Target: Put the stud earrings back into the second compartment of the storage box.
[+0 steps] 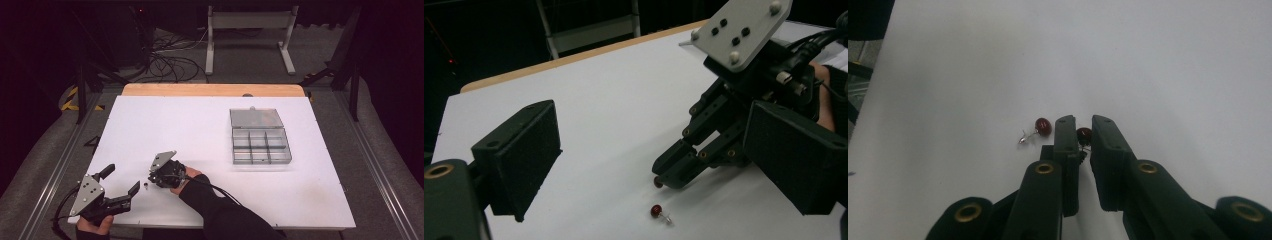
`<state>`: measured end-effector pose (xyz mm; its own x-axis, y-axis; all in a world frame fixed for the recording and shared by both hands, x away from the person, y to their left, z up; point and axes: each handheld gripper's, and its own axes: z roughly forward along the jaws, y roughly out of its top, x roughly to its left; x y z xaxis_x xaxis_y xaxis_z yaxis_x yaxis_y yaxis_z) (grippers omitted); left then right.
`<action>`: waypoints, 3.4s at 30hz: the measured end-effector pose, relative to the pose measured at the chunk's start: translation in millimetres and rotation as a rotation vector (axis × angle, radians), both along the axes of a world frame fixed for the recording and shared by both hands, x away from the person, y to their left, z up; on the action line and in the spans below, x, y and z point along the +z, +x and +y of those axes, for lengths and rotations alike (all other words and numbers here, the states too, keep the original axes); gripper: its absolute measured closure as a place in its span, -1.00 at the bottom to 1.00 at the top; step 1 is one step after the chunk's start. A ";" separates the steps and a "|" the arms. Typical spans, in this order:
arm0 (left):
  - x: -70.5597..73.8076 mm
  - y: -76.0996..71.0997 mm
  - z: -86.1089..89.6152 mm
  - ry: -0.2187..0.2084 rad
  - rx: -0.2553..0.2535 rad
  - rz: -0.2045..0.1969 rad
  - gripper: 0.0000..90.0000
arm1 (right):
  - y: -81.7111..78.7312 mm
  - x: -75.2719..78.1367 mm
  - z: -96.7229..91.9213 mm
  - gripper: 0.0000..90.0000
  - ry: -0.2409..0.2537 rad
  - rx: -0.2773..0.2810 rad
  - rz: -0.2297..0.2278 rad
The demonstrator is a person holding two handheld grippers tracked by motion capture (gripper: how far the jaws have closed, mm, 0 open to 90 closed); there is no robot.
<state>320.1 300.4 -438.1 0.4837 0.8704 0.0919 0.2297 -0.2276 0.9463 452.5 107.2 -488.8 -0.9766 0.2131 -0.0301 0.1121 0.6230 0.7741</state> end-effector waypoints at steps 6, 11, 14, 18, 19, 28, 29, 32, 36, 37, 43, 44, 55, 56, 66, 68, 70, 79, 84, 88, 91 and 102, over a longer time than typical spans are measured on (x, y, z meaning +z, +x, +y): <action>-0.2 0.3 -1.0 -0.002 -0.002 0.000 -0.81 | 2.9 15.6 -17.5 0.83 0.034 -0.028 0.003; 0.0 0.2 -1.4 0.002 -0.001 0.000 -0.81 | 4.3 26.4 -29.5 0.83 0.052 -0.041 -0.003; 0.3 0.2 -1.0 0.010 -0.002 0.001 -0.81 | 4.6 30.3 -33.7 0.83 0.058 -0.043 -0.001; 0.2 0.2 -1.2 0.007 -0.002 0.000 -0.81 | 3.9 39.6 -43.8 0.83 0.072 -0.050 -0.007; 0.1 0.3 -1.2 0.005 -0.001 -0.002 -0.81 | 3.8 41.4 -45.7 0.83 0.076 -0.051 -0.011; 0.2 0.2 -1.1 0.010 -0.003 0.000 -0.81 | 7.1 51.1 -60.3 0.83 0.085 -0.076 -0.022; 0.2 0.2 -1.1 0.006 -0.003 0.003 -0.81 | 7.1 51.1 -60.3 0.83 0.085 -0.076 -0.022; 0.1 0.5 -0.8 0.007 -0.004 0.004 -0.81 | 9.7 58.1 -73.1 0.83 0.086 -0.100 -0.030; -0.2 0.9 -1.2 0.006 -0.003 0.003 -0.81 | 13.4 65.9 -89.3 0.83 0.092 -0.134 -0.037; -0.2 0.8 -1.2 0.006 -0.003 0.003 -0.81 | 13.4 65.9 -89.3 0.83 0.092 -0.134 -0.037; -0.4 0.9 -1.7 0.007 -0.002 0.004 -0.81 | 21.4 76.5 -118.6 0.83 0.102 -0.195 -0.051; -0.5 0.9 -1.8 0.007 -0.002 0.005 -0.81 | 22.3 77.9 -122.4 0.83 0.104 -0.204 -0.051; -0.4 0.8 -1.8 0.009 -0.002 0.005 -0.81 | 29.8 85.2 -157.7 0.83 0.098 -0.288 -0.061; -0.4 0.8 -1.8 0.009 -0.002 0.005 -0.81 | 30.7 85.3 -161.3 0.83 0.097 -0.299 -0.060; -0.4 0.7 -2.4 0.012 -0.003 0.006 -0.81 | 42.0 82.9 -203.1 0.83 0.096 -0.401 -0.062; -0.4 0.6 -2.4 0.011 -0.002 0.006 -0.81 | 43.3 82.4 -207.6 0.83 0.093 -0.413 -0.063; -0.5 0.9 -2.5 0.011 -0.002 0.007 -0.81 | 46.1 81.1 -216.5 0.83 0.091 -0.438 -0.060; -0.6 1.1 -2.8 0.015 -0.003 0.010 -0.81 | 61.6 72.2 -252.3 0.83 0.055 -0.551 -0.036; -0.6 1.2 -2.9 0.018 -0.003 0.009 -0.81 | 72.4 62.4 -266.8 0.82 0.023 -0.615 -0.006; -0.8 1.4 -2.9 0.016 -0.003 0.010 -0.81 | 79.5 56.5 -272.9 0.82 0.001 -0.648 0.013; -0.8 1.6 -2.6 0.018 -0.003 0.011 -0.81 | 83.2 52.5 -276.1 0.82 -0.025 -0.660 0.025; -0.8 1.4 -2.7 0.014 -0.002 0.012 -0.81 | 91.1 40.4 -282.3 0.82 -0.083 -0.696 0.062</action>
